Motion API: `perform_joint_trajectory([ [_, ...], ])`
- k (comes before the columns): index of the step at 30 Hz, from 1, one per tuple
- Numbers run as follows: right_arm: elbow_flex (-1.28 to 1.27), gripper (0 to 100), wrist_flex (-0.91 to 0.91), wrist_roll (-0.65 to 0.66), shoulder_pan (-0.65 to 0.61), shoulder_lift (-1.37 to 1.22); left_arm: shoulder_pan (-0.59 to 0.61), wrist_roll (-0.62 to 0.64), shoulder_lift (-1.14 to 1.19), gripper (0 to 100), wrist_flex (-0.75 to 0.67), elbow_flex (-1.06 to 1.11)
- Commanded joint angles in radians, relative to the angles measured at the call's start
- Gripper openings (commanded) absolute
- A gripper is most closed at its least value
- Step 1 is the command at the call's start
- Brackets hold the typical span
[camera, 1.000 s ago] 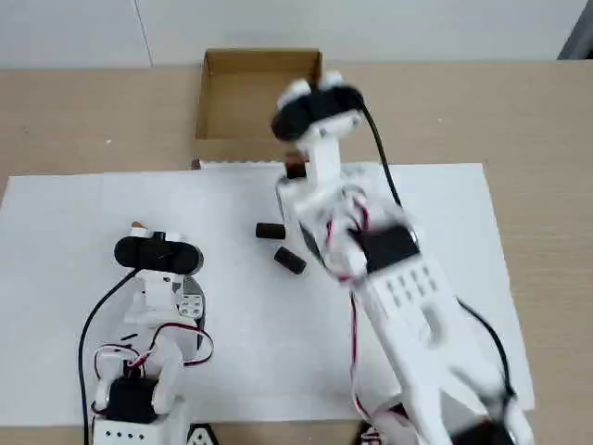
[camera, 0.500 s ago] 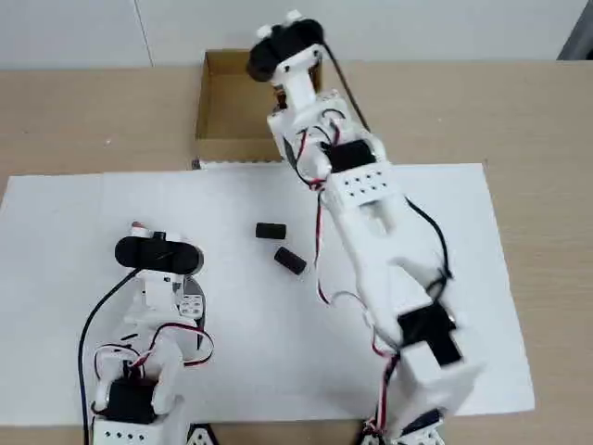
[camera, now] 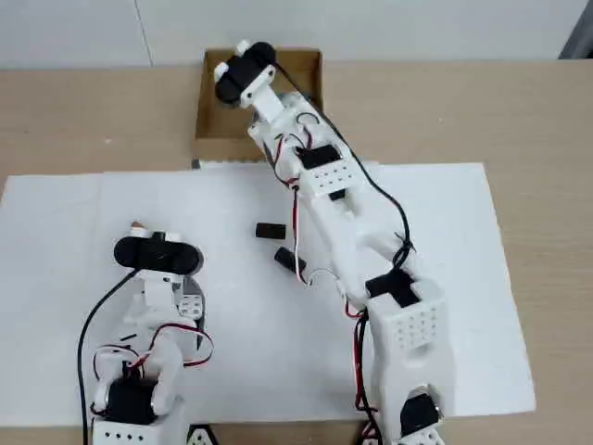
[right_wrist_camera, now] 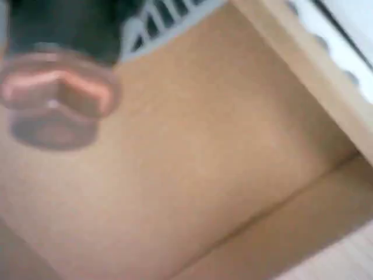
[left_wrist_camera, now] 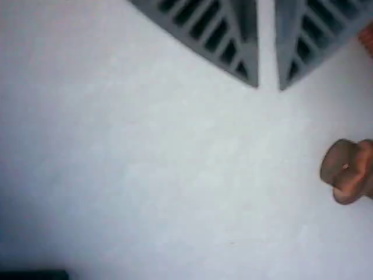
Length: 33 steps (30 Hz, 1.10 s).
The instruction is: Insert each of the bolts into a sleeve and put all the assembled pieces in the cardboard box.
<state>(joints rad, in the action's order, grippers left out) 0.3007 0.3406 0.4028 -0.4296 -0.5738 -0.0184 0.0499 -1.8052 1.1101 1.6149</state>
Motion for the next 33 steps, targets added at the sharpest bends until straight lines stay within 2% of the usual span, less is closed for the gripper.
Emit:
perform_joint_trajectory([
  [1,0.078,17.2,-0.002,0.011,-0.004,0.013,0.003,-0.005,-0.011,1,0.002,-0.002],
  [7,0.141,13.8,0.079,0.011,-0.001,0.015,0.003,-0.003,-0.011,1,0.003,-0.002],
  [11,0.23,8.1,0.188,0.011,0.001,0.016,0.018,-0.003,-0.011,1,0.003,-0.002],
  [14,0.331,0.4,0.309,0.012,-0.004,0.016,0.055,-0.003,-0.011,1,0.003,-0.002],
  [23,0.628,0.2,0.771,0.006,-0.024,0.016,0.06,-0.003,-0.011,1,0.003,-0.002],
  [33,0.893,0.3,1.17,-0.209,-0.073,0.015,0.06,-0.003,-0.011,1,0.003,-0.002],
])
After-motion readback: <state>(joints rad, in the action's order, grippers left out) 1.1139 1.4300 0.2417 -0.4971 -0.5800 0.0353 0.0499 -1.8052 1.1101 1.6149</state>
